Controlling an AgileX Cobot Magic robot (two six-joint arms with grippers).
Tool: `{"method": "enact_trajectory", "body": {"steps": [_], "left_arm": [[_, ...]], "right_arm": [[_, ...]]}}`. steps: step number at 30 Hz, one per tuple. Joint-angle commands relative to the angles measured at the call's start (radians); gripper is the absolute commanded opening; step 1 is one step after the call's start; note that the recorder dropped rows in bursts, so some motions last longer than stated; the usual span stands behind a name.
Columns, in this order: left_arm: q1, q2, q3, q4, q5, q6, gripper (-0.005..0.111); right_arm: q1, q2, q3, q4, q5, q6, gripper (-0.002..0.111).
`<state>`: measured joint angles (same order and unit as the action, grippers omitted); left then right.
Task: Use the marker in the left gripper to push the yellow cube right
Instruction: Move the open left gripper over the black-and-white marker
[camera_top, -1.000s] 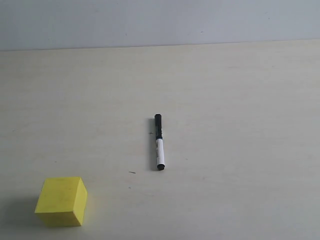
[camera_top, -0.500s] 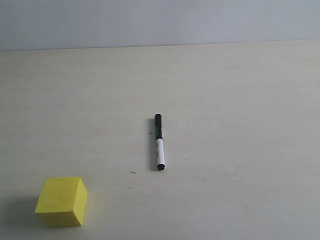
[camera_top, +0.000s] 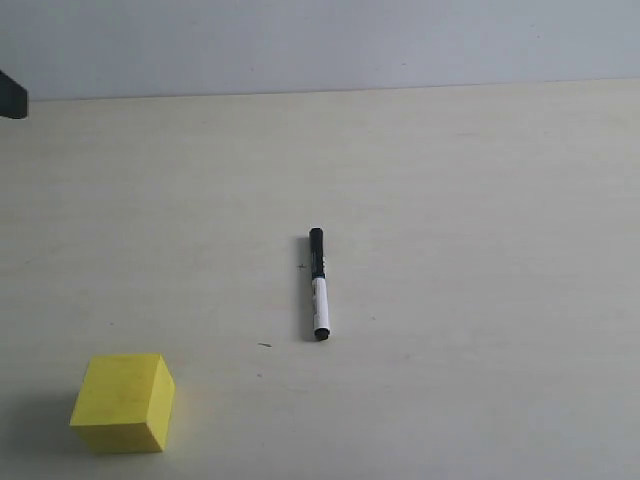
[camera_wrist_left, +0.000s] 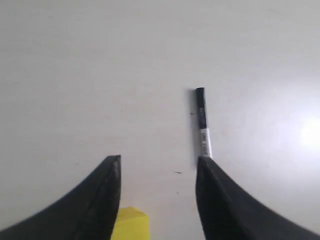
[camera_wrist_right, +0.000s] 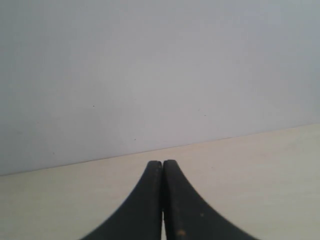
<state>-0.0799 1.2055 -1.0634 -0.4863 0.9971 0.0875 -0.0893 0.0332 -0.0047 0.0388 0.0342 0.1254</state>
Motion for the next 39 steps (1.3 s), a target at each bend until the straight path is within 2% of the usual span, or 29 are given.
{"method": "enact_trajectory", "body": {"steps": [1,4,7,11,13,15,18,22,28,30,33,39], "left_arm": [[-0.001,0.051,-0.003,-0.14,-0.01,0.043,0.046],[-0.017,0.092,0.011,-0.266,-0.005,0.143,0.046],[-0.078,0.118,0.021,-0.359,-0.073,0.241,0.046],[-0.178,0.146,0.023,-0.397,-0.184,0.34,0.046],[-0.208,0.157,0.023,-0.399,-0.201,0.406,0.046],[-0.236,0.175,0.023,-0.433,-0.273,0.471,0.046],[-0.244,0.22,0.016,-0.469,-0.282,0.478,0.046],[-0.256,0.269,-0.027,-0.327,-0.297,0.305,0.046],[-0.346,0.273,-0.1,0.271,-0.266,-0.142,0.046],[-0.374,0.273,-0.102,0.381,-0.256,-0.239,0.046],[-0.39,0.284,-0.102,0.432,-0.23,-0.34,0.046],[-0.429,0.36,-0.138,0.432,-0.127,-0.389,0.046]], "right_arm": [[-0.005,-0.008,0.005,0.004,-0.014,0.001,0.0],[-0.005,-0.008,0.005,0.004,-0.014,0.001,0.0],[-0.005,-0.008,0.005,0.004,-0.014,0.001,0.0],[-0.005,-0.008,0.005,0.004,-0.014,0.001,0.0],[-0.005,-0.008,0.005,0.004,-0.014,0.001,0.0],[-0.005,-0.008,0.005,0.004,-0.014,0.001,0.0],[-0.005,-0.008,0.005,0.004,-0.014,0.001,0.0],[-0.005,-0.008,0.005,0.004,-0.014,0.001,0.0],[-0.005,-0.008,0.005,0.004,-0.014,0.001,0.0],[-0.005,-0.008,0.005,0.004,-0.014,0.001,0.0],[-0.005,-0.008,0.005,0.004,-0.014,0.001,0.0],[-0.005,-0.008,0.005,0.004,-0.014,0.001,0.0]]}}
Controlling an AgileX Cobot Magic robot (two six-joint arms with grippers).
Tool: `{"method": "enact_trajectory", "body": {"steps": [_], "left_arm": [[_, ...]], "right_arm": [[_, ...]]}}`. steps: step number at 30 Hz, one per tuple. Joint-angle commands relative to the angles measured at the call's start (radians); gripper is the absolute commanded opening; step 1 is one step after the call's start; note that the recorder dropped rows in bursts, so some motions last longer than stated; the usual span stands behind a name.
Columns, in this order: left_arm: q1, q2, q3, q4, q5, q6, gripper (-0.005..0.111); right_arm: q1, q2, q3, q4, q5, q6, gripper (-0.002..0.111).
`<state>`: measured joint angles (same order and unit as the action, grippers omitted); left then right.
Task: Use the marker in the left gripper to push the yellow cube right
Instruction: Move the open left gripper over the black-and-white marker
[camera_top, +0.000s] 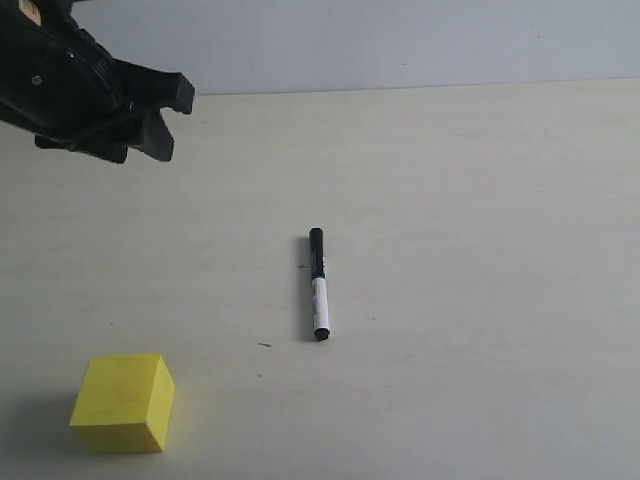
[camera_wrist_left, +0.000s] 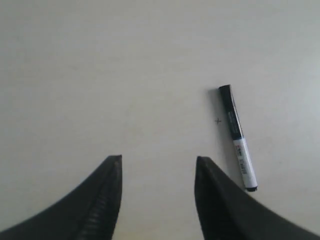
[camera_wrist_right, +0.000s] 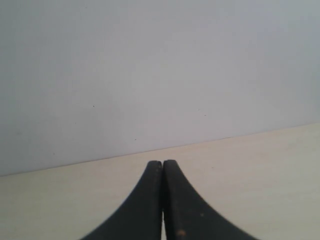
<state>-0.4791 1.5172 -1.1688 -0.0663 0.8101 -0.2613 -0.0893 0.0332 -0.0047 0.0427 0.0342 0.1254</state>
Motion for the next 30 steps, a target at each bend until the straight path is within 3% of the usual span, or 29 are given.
{"method": "enact_trajectory", "body": {"steps": [1,9,15,20,30], "left_arm": [[-0.044,0.067,-0.046,0.012,0.077,-0.058,0.046],[-0.162,0.201,-0.146,0.084,0.144,-0.097,0.046],[-0.177,0.252,-0.144,-0.037,0.108,-0.079,0.042],[-0.205,0.293,-0.144,-0.084,0.071,-0.073,0.058],[-0.299,0.398,-0.151,-0.069,-0.028,-0.245,0.058]], "right_arm": [[-0.005,-0.008,0.005,0.0,-0.014,0.001,0.0],[-0.005,-0.008,0.005,0.0,-0.014,0.001,0.0],[-0.005,-0.008,0.005,0.0,-0.014,0.001,0.0],[-0.005,-0.008,0.005,0.002,-0.014,0.001,0.0],[-0.005,-0.008,0.005,0.002,-0.014,0.001,0.0]]}}
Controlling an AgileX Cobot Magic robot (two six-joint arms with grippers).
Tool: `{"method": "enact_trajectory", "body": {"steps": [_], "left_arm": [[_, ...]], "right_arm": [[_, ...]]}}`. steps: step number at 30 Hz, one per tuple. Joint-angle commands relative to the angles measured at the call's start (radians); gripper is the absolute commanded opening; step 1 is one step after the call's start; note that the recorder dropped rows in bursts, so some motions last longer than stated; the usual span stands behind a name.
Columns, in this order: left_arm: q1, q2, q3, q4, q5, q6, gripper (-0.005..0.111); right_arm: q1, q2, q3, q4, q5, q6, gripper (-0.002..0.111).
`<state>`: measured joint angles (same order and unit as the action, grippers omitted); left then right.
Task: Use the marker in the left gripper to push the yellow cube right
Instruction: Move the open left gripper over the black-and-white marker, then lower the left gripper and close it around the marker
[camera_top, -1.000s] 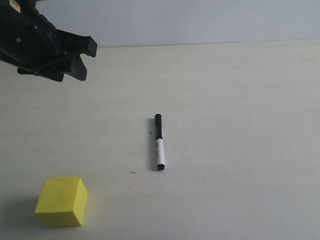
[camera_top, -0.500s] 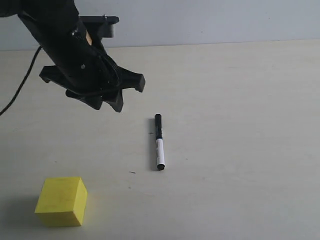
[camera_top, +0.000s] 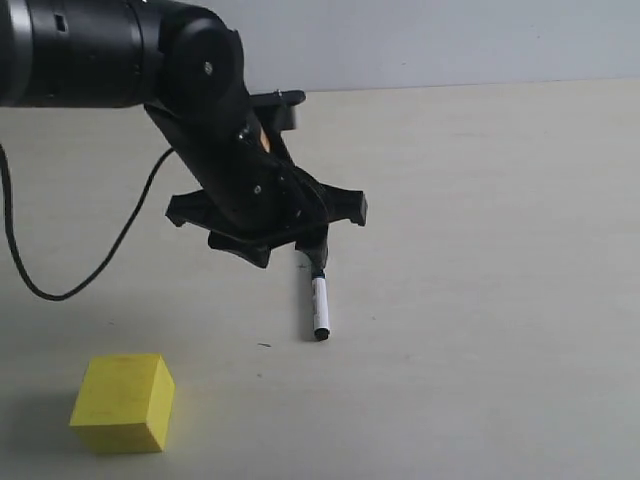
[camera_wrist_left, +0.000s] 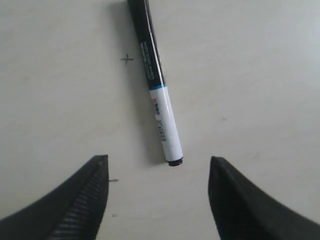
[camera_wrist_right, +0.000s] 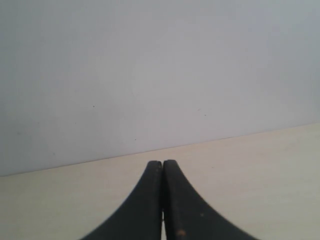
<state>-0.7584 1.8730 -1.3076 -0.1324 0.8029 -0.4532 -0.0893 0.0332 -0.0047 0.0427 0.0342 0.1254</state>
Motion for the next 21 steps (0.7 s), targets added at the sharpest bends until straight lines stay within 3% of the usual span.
{"method": "enact_trajectory", "body": {"steps": [1,13,21], "left_arm": [[-0.02,0.053,-0.02,-0.003,-0.011,-0.055,0.058],[-0.054,0.243,-0.252,0.059,0.163,-0.168,0.058],[-0.05,0.302,-0.278,0.069,0.173,-0.186,0.058]], "right_arm": [[-0.005,-0.008,0.005,0.002,-0.014,0.001,0.0],[-0.005,-0.008,0.005,0.002,-0.014,0.001,0.0],[-0.005,-0.008,0.005,0.002,-0.014,0.001,0.0]]}}
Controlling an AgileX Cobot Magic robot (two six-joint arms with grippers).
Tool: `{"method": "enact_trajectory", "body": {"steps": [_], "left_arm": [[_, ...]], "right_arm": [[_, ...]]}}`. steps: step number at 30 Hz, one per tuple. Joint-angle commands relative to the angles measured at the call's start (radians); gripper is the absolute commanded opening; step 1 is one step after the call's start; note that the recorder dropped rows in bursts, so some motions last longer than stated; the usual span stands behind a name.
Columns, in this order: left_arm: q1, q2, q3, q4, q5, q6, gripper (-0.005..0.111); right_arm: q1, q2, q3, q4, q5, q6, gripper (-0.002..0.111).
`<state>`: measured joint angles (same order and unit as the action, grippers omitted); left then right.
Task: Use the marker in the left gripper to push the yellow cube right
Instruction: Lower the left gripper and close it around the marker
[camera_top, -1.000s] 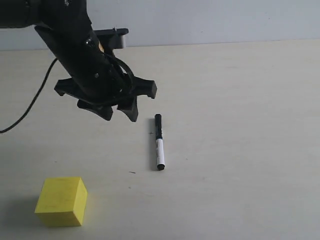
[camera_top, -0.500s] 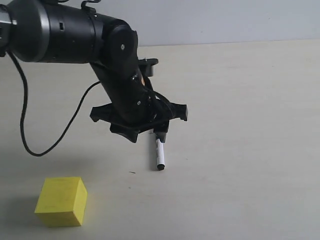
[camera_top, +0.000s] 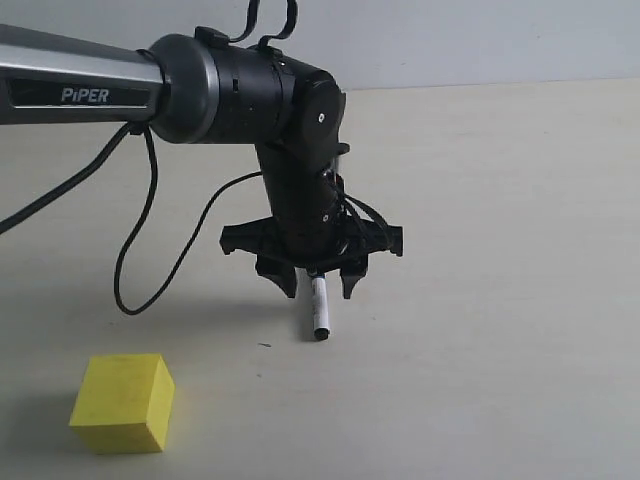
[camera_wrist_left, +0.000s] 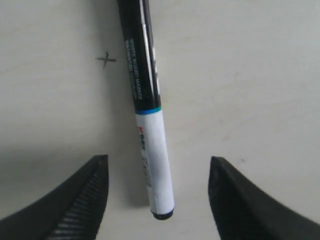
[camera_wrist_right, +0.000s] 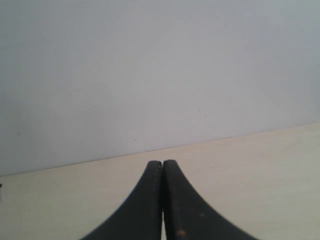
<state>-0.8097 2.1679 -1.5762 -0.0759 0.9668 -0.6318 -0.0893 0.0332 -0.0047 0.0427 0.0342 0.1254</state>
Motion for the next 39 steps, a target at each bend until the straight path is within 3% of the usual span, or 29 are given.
{"method": "enact_trajectory", "body": {"steps": [1,39], "left_arm": [[0.001,0.011,-0.009,0.012,0.007,-0.007,0.058],[0.001,0.042,-0.006,0.014,0.014,0.001,0.058]], "right_arm": [[-0.005,-0.008,0.005,0.002,-0.014,0.001,0.0],[-0.005,-0.008,0.005,0.002,-0.014,0.001,0.0]]}}
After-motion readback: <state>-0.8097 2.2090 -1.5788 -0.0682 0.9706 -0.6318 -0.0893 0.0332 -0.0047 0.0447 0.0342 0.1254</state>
